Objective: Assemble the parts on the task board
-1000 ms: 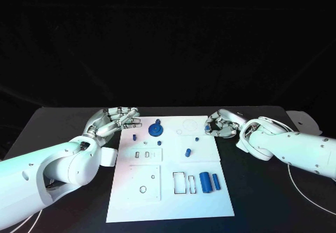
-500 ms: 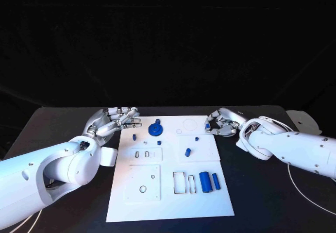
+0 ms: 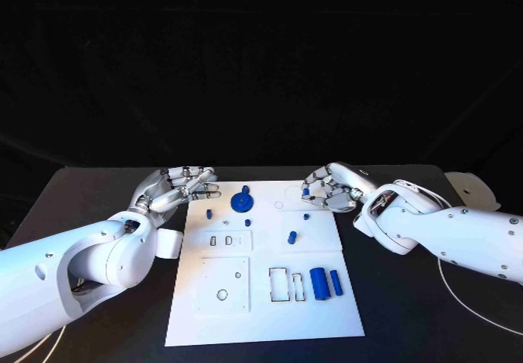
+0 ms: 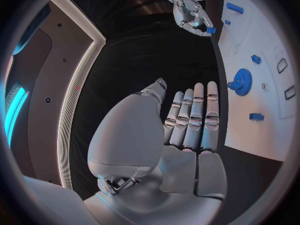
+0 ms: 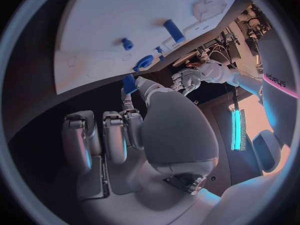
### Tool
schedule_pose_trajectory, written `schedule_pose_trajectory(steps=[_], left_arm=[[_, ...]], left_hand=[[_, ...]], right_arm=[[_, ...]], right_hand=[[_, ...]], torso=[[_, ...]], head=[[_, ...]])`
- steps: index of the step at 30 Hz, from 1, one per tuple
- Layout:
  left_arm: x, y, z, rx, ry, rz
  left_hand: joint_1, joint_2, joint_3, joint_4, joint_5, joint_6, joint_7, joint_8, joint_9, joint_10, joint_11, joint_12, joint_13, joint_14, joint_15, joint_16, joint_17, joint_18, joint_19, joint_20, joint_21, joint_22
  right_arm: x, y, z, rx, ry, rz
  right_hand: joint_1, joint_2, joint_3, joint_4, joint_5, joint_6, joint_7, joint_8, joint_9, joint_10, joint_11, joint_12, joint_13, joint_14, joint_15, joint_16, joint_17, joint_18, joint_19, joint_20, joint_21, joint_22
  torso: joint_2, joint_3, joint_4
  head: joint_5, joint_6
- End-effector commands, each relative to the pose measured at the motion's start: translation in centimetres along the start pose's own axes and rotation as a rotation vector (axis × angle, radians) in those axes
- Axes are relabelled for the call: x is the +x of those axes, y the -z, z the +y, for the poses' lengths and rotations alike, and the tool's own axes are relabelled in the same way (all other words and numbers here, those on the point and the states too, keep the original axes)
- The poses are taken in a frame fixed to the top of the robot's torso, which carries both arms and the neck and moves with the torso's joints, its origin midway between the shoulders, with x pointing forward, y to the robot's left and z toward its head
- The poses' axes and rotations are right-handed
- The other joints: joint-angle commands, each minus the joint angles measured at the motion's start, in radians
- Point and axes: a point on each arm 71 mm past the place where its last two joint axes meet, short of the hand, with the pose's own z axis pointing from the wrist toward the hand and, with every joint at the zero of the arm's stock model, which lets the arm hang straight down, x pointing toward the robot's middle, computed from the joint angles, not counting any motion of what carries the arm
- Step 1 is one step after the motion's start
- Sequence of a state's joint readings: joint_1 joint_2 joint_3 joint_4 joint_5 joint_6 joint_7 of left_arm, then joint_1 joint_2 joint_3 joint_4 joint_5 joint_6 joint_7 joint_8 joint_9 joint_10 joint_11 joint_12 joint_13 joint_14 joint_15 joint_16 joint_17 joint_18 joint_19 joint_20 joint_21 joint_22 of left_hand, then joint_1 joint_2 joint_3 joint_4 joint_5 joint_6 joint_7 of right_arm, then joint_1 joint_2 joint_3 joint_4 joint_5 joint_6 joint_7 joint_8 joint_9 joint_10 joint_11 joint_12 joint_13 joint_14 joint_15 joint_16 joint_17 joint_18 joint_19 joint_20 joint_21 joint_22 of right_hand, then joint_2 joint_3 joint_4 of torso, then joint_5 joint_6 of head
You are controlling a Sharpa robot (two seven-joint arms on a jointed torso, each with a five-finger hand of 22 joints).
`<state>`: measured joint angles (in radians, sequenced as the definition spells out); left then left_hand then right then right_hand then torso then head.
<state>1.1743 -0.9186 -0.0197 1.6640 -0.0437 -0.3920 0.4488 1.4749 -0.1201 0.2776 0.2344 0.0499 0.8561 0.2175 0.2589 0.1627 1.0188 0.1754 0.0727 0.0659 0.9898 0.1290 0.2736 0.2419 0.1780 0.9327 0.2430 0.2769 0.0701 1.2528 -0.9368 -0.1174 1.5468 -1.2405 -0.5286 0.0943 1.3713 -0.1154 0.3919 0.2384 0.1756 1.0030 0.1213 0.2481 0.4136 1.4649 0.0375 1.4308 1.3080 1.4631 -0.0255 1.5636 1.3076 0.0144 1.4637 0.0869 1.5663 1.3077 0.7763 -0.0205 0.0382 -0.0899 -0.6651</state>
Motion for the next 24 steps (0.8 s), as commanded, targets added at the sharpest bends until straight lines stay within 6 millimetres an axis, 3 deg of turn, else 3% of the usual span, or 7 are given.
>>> schedule_pose_trajectory(steps=[1, 7, 14, 24], left_arm=[[0.2, -0.1, 0.0, 0.005, 0.011, 0.019], [0.1, -0.3, 0.0, 0.005, 0.009, 0.017], [0.1, -0.4, 0.1, 0.005, 0.009, 0.017], [0.2, -0.5, 0.1, 0.005, 0.012, 0.018]], left_hand=[[-0.002, 0.0, 0.004, 0.001, 0.003, -0.007, 0.013, -0.005, -0.001, 0.003, 0.004, -0.007, -0.001, 0.006, 0.005, -0.003, 0.001, 0.006, 0.008, -0.001, -0.006, -0.001], [-0.002, 0.0, 0.004, 0.001, 0.003, -0.007, 0.013, -0.005, -0.001, 0.003, 0.004, -0.007, -0.001, 0.006, 0.005, -0.003, 0.001, 0.006, 0.008, -0.001, -0.006, -0.001], [-0.002, 0.0, 0.004, 0.001, 0.003, -0.007, 0.013, -0.005, -0.001, 0.003, 0.004, -0.007, -0.001, 0.006, 0.005, -0.003, 0.001, 0.006, 0.008, -0.001, -0.006, -0.001], [-0.005, 0.0, 0.004, 0.003, 0.003, -0.008, 0.014, -0.006, -0.002, 0.002, 0.005, -0.007, -0.001, 0.005, 0.005, -0.006, 0.003, 0.006, 0.008, -0.001, -0.007, -0.001]], right_arm=[[0.2, -0.3, 1.8, -0.014, 0.045, -0.012], [1.6, -1.2, 5.6, -0.072, 0.058, 0.019], [4.9, -2.4, 10.3, -0.158, 0.09, 0.074], [8.4, -3.2, 12.2, -0.192, 0.13, 0.126]], right_hand=[[0.001, 0.012, 0.003, 0.001, 0.003, 0.017, -0.014, 0.017, 0.017, 0.009, -0.007, -0.005, 0.144, 0.105, -0.008, 0.003, 0.253, -0.014, 0.107, -0.008, 0.004, 0.263], [0.001, 0.012, 0.004, 0.001, 0.003, 0.017, -0.015, 0.019, 0.019, 0.01, -0.008, -0.004, 0.145, 0.106, -0.009, 0.004, 0.255, -0.014, 0.107, -0.009, 0.004, 0.263], [0.006, 0.01, 0.006, -0.007, 0.007, 0.015, -0.018, 0.024, 0.022, 0.01, -0.011, -0.005, 0.144, 0.106, -0.011, 0.004, 0.255, -0.014, 0.107, -0.012, 0.004, 0.263], [0.003, 0.003, 0.005, -0.009, 0.005, 0.008, -0.015, 0.025, 0.024, 0.011, -0.01, -0.004, 0.145, 0.106, -0.012, 0.003, 0.254, -0.014, 0.107, -0.013, 0.004, 0.263]], torso=[[-0.003, -0.0011, 0.0008], [-0.005, -0.0002, 0.0027], [-0.005, -0.0011, 0.0031], [-0.003, -0.0002, 0.0018]], head=[[0.007, -0.002], [0.027, -0.012], [0.05, -0.018], [0.067, -0.025]])
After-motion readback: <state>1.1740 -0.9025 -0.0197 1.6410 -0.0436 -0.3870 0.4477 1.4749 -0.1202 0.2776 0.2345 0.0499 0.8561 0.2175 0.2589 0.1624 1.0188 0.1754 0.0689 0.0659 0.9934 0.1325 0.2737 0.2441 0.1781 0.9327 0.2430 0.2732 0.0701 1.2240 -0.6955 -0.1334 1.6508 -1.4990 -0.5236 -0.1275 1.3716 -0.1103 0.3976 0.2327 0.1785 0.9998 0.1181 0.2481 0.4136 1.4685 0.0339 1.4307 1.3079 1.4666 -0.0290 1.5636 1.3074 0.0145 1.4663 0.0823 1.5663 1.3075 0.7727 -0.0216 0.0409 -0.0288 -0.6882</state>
